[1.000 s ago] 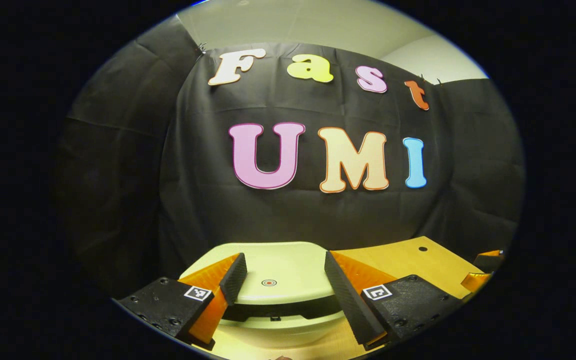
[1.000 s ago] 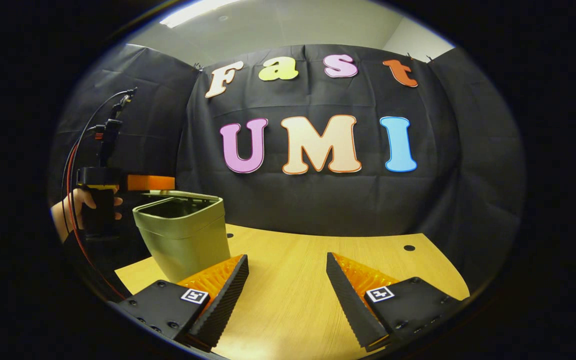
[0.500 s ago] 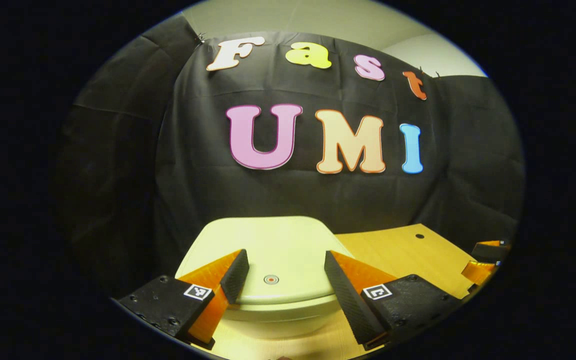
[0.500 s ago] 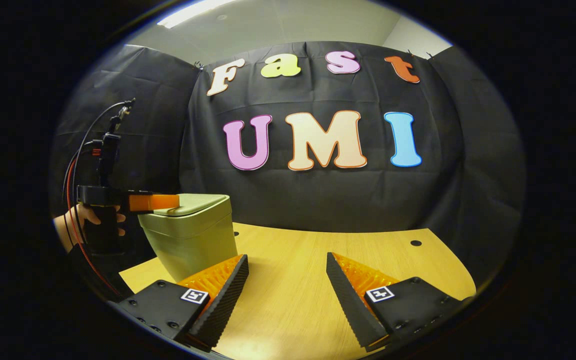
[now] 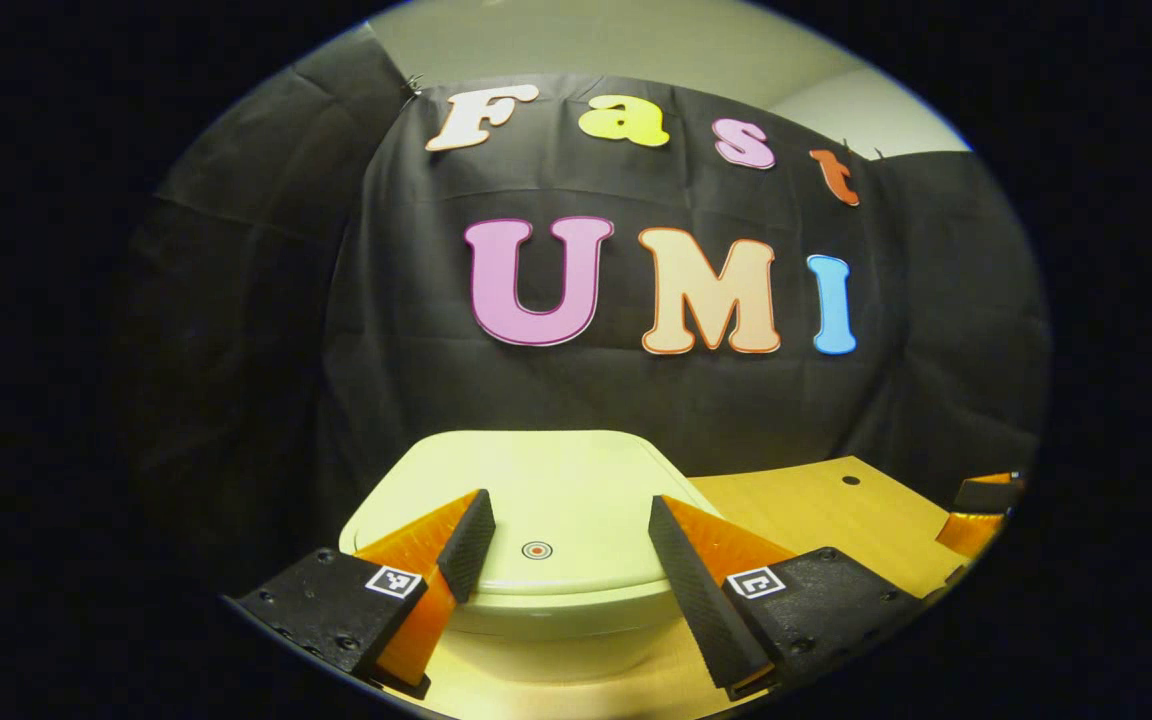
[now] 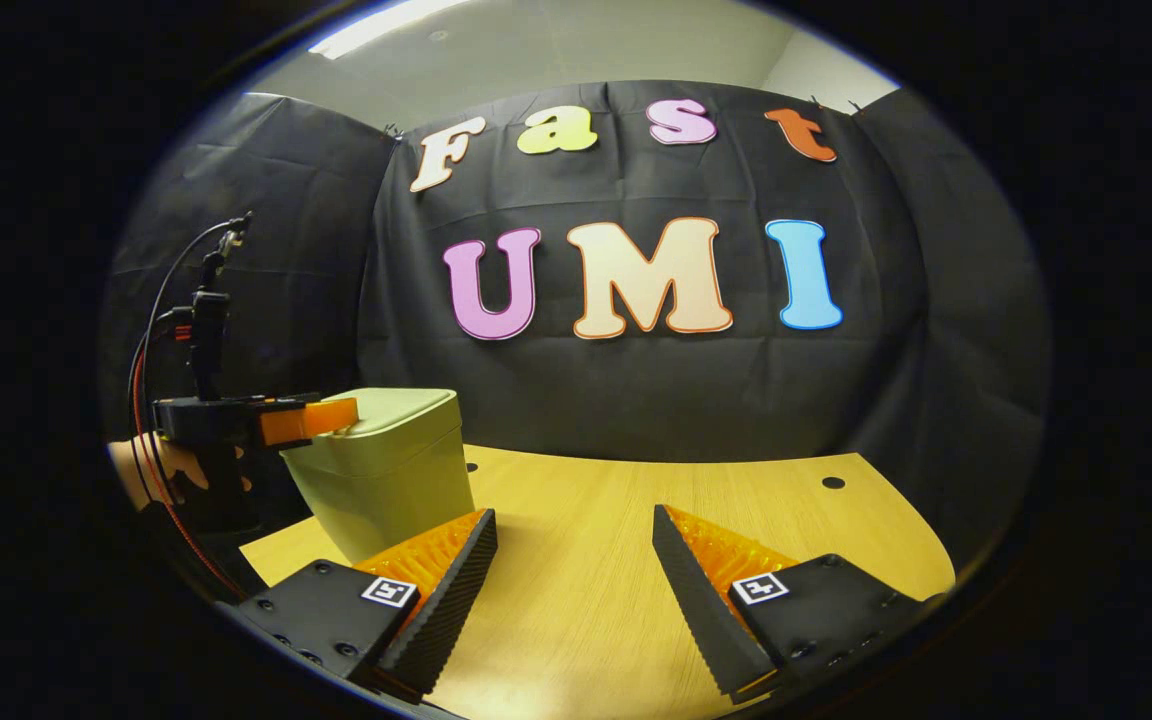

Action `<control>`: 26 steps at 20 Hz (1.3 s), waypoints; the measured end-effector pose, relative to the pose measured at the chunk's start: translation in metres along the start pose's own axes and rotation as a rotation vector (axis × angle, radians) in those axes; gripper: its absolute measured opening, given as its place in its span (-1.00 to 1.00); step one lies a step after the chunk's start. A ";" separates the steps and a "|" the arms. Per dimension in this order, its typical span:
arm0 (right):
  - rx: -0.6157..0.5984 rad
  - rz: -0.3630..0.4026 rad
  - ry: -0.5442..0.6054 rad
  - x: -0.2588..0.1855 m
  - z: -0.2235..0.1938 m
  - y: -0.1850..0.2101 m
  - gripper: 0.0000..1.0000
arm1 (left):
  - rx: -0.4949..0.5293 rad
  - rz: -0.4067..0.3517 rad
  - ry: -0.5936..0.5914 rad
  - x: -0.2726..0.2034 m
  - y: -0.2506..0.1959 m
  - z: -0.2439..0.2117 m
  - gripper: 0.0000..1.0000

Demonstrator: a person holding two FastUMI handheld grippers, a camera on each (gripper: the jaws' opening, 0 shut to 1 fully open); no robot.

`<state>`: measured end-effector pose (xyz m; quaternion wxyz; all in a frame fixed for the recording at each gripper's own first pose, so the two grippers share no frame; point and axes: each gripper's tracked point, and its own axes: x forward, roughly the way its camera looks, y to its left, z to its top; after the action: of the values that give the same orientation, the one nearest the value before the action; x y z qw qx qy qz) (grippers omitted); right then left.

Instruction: Press the lid of the desktop garbage bin to open it, pick up the crumpled paper on the desktop and throw it into the bin, then pick up the pop can on the desktop and drop it into the bin, and finally close the garbage bin lid.

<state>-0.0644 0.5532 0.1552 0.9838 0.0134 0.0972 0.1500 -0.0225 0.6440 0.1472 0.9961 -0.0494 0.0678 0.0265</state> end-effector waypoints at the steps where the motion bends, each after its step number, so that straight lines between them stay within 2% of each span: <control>1: 0.001 -0.004 -0.010 -0.001 0.005 -0.005 0.96 | 0.002 0.002 -0.032 -0.001 -0.001 0.006 0.89; 4: -0.012 -0.023 -0.058 -0.005 0.029 -0.027 0.96 | 0.021 0.027 -0.085 -0.005 -0.007 0.017 0.89; 7: -0.024 -0.054 -0.108 -0.013 0.054 -0.055 0.96 | 0.040 -0.014 -0.204 -0.013 -0.051 0.049 0.83; 11: -0.016 -0.081 -0.161 -0.024 0.082 -0.090 0.99 | 0.126 -0.038 -0.230 -0.020 -0.102 0.057 0.87; 12: -0.016 -0.088 -0.178 -0.028 0.088 -0.098 0.99 | 0.128 -0.052 -0.242 -0.021 -0.119 0.059 0.92; 13: -0.016 -0.091 -0.192 -0.031 0.094 -0.106 0.99 | 0.124 -0.066 -0.245 -0.022 -0.134 0.059 0.87; 15: -0.018 -0.098 -0.209 -0.035 0.101 -0.119 0.96 | 0.105 -0.093 -0.242 -0.024 -0.159 0.053 0.97; 16: -0.020 -0.102 -0.215 -0.038 0.102 -0.126 0.96 | 0.089 -0.107 -0.239 -0.025 -0.171 0.052 0.90; 18: -0.017 -0.108 -0.227 -0.042 0.107 -0.138 0.96 | 0.068 -0.129 -0.251 -0.028 -0.193 0.052 0.90; 19: -0.016 -0.111 -0.231 -0.043 0.108 -0.142 0.96 | 0.071 -0.140 -0.265 -0.030 -0.203 0.056 1.00; 21: -0.018 -0.113 -0.231 -0.044 0.110 -0.151 0.96 | 0.084 -0.170 -0.287 -0.031 -0.222 0.062 0.90; 22: -0.017 -0.114 -0.230 -0.044 0.110 -0.154 0.96 | 0.085 -0.184 -0.294 -0.032 -0.230 0.063 0.99; 23: -0.010 -0.117 -0.231 -0.044 0.111 -0.158 0.96 | 0.084 -0.194 -0.286 -0.032 -0.237 0.060 0.90; 25: 0.003 -0.116 -0.239 -0.047 0.115 -0.161 0.96 | 0.072 -0.202 -0.282 -0.033 -0.245 0.061 0.90; 26: 0.002 -0.118 -0.245 -0.048 0.116 -0.163 0.96 | 0.065 -0.209 -0.279 -0.033 -0.249 0.061 0.99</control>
<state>-0.0390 0.3841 0.2688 0.9954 0.0269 -0.0229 0.0891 -0.0319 0.4013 0.2360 0.9943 -0.0198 -0.0760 -0.0726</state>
